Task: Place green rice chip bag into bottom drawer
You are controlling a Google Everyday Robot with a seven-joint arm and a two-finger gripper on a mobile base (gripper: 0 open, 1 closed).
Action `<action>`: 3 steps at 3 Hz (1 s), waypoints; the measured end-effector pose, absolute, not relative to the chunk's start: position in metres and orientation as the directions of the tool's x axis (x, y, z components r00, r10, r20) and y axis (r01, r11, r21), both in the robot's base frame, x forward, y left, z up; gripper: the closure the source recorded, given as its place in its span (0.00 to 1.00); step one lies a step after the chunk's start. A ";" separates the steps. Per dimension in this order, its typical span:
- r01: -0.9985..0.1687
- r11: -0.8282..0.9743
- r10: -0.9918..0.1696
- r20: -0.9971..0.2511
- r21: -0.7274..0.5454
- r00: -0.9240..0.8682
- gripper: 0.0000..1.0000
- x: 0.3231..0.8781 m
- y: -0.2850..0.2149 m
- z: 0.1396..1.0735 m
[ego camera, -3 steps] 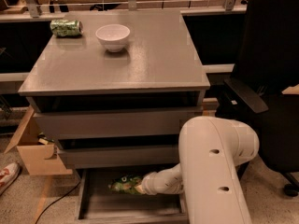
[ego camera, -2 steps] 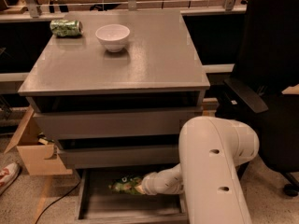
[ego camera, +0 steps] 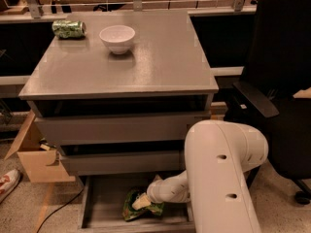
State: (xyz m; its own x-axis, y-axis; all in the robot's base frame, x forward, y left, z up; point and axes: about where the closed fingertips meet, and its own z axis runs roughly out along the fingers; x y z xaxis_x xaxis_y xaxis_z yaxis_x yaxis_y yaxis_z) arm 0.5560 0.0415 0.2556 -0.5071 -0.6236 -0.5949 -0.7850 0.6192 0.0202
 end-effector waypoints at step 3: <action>-0.525 0.839 -0.340 -0.615 0.142 -0.711 0.00 0.520 -0.094 0.240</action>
Offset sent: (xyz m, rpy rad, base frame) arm -0.0376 -0.1702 -0.0142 0.1183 0.0732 -0.4261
